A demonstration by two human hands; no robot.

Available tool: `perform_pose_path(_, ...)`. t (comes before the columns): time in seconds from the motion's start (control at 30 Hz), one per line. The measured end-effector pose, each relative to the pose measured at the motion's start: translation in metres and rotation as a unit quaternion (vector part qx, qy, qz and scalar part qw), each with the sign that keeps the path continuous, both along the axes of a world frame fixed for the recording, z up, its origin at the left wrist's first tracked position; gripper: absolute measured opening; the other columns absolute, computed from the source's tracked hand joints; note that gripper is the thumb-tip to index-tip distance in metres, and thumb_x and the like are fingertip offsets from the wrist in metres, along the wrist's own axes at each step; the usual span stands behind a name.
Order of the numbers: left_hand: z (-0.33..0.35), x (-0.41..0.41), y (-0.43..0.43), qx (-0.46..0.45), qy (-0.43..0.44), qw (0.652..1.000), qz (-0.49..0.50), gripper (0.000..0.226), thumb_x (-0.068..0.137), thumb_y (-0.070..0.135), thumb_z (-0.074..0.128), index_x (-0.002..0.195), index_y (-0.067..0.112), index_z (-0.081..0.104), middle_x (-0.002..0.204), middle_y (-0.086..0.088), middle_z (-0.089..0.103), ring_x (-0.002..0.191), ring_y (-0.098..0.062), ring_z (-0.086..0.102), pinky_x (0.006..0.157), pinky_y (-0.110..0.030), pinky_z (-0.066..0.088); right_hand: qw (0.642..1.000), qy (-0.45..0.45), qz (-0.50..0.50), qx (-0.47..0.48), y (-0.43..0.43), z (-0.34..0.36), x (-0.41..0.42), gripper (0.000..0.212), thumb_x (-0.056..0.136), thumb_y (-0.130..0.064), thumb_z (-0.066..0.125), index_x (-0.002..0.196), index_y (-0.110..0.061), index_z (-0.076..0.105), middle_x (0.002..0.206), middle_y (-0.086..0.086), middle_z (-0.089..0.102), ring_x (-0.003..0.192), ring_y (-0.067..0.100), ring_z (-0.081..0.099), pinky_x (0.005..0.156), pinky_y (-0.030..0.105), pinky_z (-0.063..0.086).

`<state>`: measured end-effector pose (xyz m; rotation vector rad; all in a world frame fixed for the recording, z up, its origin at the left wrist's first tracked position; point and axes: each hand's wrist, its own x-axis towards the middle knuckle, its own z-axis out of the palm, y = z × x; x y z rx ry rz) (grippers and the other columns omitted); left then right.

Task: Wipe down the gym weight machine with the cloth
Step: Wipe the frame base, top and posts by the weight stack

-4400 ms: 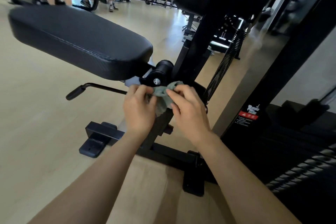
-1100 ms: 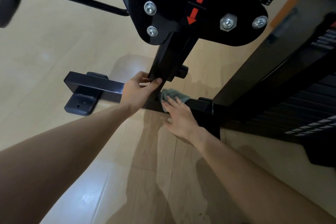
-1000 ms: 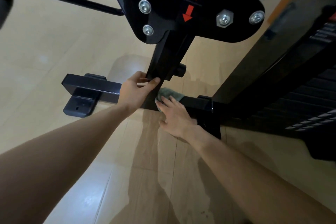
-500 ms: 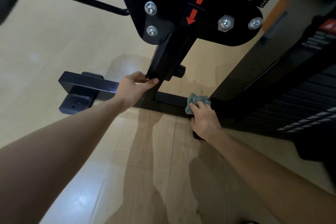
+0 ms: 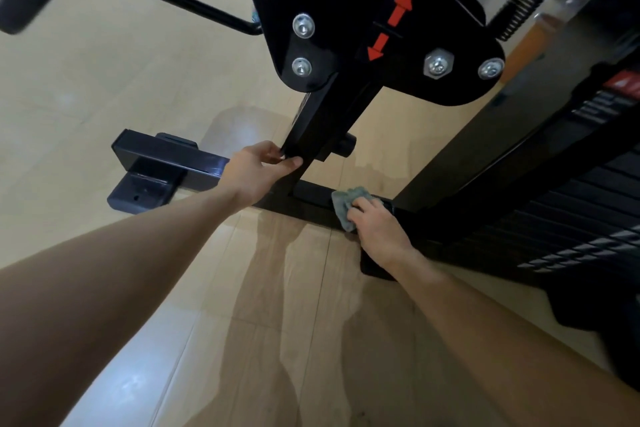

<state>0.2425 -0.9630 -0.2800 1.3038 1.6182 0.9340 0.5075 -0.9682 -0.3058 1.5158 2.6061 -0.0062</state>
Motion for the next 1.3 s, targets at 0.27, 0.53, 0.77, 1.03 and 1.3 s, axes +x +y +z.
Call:
perform_pose_path(0.27, 0.013, 0.011, -0.013, -0.039, 0.217, 0.975, 0.018, 0.079, 0.083, 0.087, 0.035, 0.079, 0.016, 0.068, 0.069, 0.001, 0.073, 0.067, -0.021, 0.071, 0.076, -0.040, 0.060, 0.958, 0.194, -0.196, -0.074, -0.015, 0.013, 0.023, 0.017, 0.090, -0.004, 0.066, 0.097, -0.019, 0.069, 0.104, -0.003, 0.062, 0.099, 0.015, 0.059, 0.086, 0.024, 0.049)
perform_pose_path(0.53, 0.030, 0.082, -0.034, -0.098, -0.088, 0.984, -0.120, 0.036, 0.096, 0.050, 0.061, 0.109, 0.017, 0.067, 0.108, -0.003, 0.069, 0.101, -0.020, 0.066, 0.089, -0.038, 0.057, 0.791, 0.511, -0.317, -0.111, -0.052, 0.065, 0.022, 0.019, 0.088, 0.004, 0.068, 0.098, -0.012, 0.067, 0.100, 0.000, 0.069, 0.096, 0.011, 0.069, 0.085, 0.027, 0.060)
perform_pose_path(0.77, 0.049, 0.142, -0.028, -0.104, -0.258, 0.936, -0.217, 0.024, 0.094, 0.021, 0.071, 0.118, 0.018, 0.069, 0.114, -0.005, 0.073, 0.104, -0.015, 0.072, 0.092, -0.033, 0.059, 0.688, 0.636, -0.345, -0.059, -0.061, 0.096, 0.034, 0.032, 0.088, 0.003, 0.070, 0.113, -0.014, 0.059, 0.107, 0.004, 0.071, 0.094, 0.013, 0.072, 0.084, 0.032, 0.060)
perform_pose_path(1.03, 0.069, 0.195, 0.002, 0.024, -0.296, 0.955, 0.005, 0.016, 0.094, 0.015, 0.071, 0.109, 0.011, 0.067, 0.107, -0.009, 0.070, 0.095, -0.016, 0.072, 0.078, -0.025, 0.061, 0.711, 0.562, -0.368, 0.208, -0.053, 0.124, 0.063, 0.034, 0.083, -0.017, 0.080, 0.109, -0.019, 0.058, 0.100, -0.004, 0.063, 0.094, 0.007, 0.064, 0.079, 0.010, 0.052)
perform_pose_path(1.3, 0.062, 0.220, 0.020, 0.053, -0.242, 0.969, -0.020, 0.007, 0.090, 0.024, 0.075, 0.094, 0.026, 0.070, 0.099, -0.001, 0.069, 0.095, -0.022, 0.071, 0.088, -0.041, 0.060, 0.704, 0.581, -0.349, 0.212, -0.046, 0.139, 0.066, 0.057, 0.083, -0.016, 0.080, 0.133, -0.016, 0.052, 0.105, -0.015, 0.057, 0.099, 0.005, 0.061, 0.073, -0.002, 0.044)
